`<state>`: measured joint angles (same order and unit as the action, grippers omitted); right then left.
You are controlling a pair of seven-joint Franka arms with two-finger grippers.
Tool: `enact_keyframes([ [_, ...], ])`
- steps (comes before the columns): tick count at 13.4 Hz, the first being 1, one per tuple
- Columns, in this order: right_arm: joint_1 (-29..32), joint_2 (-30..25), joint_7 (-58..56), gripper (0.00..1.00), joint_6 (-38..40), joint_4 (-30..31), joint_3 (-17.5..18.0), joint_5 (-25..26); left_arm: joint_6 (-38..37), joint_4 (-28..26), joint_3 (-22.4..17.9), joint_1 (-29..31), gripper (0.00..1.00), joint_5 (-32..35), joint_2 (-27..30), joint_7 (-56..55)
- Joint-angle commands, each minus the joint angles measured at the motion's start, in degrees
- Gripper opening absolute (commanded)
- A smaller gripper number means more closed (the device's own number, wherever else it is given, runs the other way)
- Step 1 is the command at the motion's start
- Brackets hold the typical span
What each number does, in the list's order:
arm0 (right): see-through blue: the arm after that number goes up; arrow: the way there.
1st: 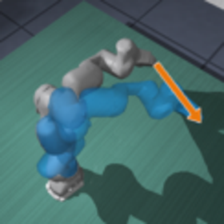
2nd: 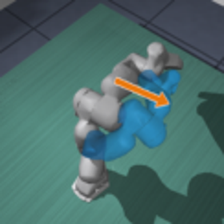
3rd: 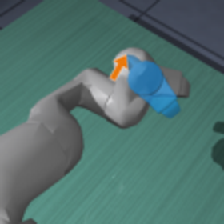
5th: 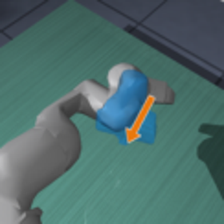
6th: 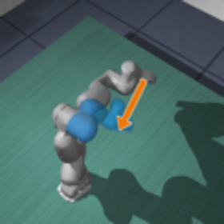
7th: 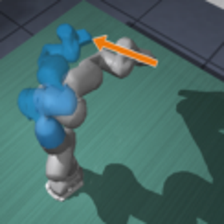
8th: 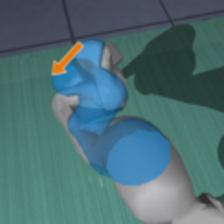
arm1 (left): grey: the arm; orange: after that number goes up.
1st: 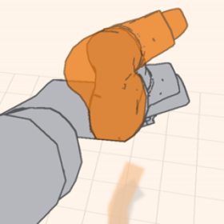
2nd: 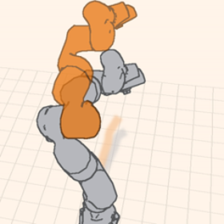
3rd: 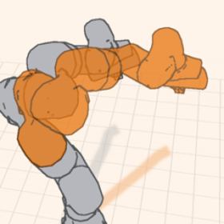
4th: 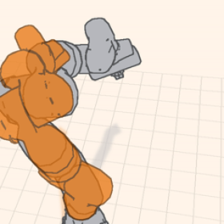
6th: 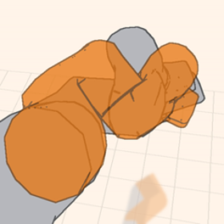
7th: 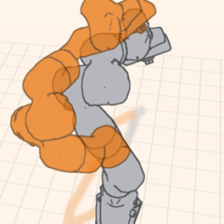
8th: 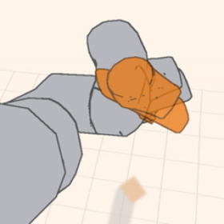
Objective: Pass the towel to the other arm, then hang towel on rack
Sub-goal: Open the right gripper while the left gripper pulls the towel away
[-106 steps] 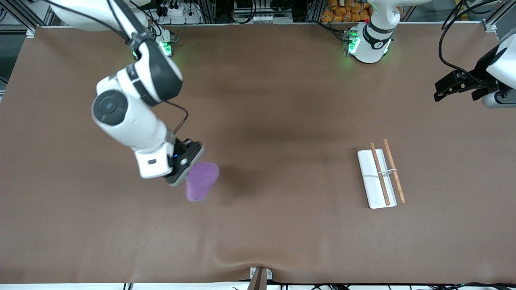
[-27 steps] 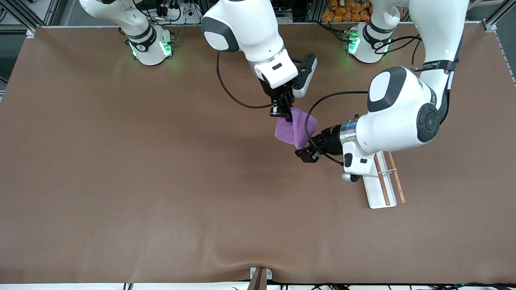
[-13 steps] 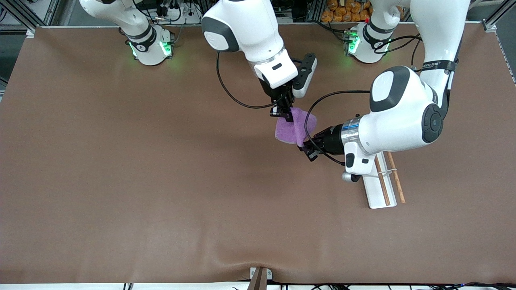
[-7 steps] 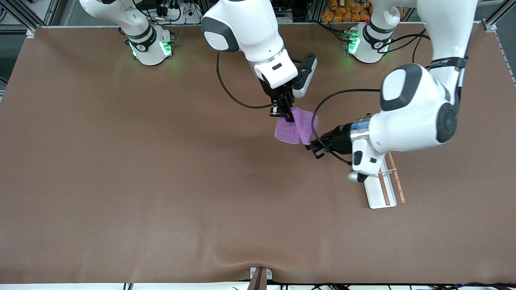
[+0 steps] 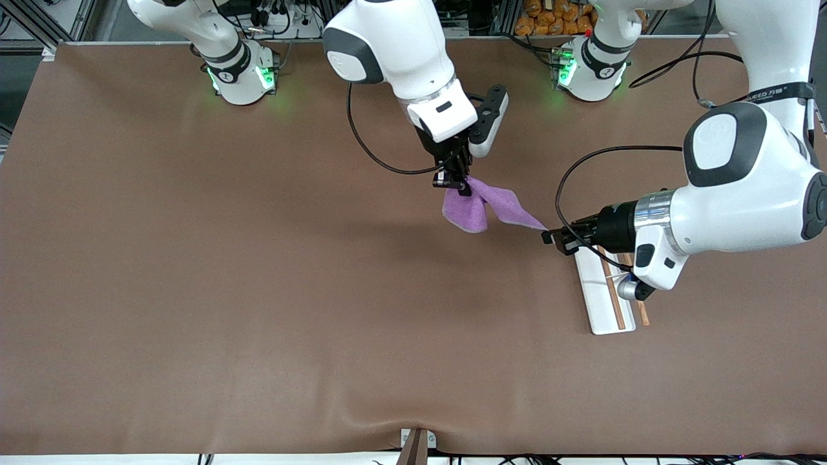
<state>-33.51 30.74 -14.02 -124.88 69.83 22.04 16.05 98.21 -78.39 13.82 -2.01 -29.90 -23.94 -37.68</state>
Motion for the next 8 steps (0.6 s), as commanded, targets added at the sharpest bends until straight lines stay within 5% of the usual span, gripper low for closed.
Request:
enact_keyframes([
  [1,-0.2,-0.2,1.3,0.12,0.3,-0.2,-0.2,1.4,-2.1,-0.4,0.1,2.1,0.00,-0.4,1.7,4.4],
  [2,0.1,-0.2,1.4,0.92,0.3,-0.2,-0.2,1.3,-2.7,-0.4,0.1,2.9,0.00,-0.4,1.8,6.4],
  [3,0.3,-0.2,1.3,1.00,0.3,-0.2,-0.2,1.3,-2.7,-0.4,0.3,3.7,0.00,-0.5,1.9,7.5],
  [8,0.4,-0.2,1.4,1.00,0.6,-0.1,-0.2,1.3,-4.4,1.0,0.7,3.9,0.00,-0.5,2.6,8.2],
])
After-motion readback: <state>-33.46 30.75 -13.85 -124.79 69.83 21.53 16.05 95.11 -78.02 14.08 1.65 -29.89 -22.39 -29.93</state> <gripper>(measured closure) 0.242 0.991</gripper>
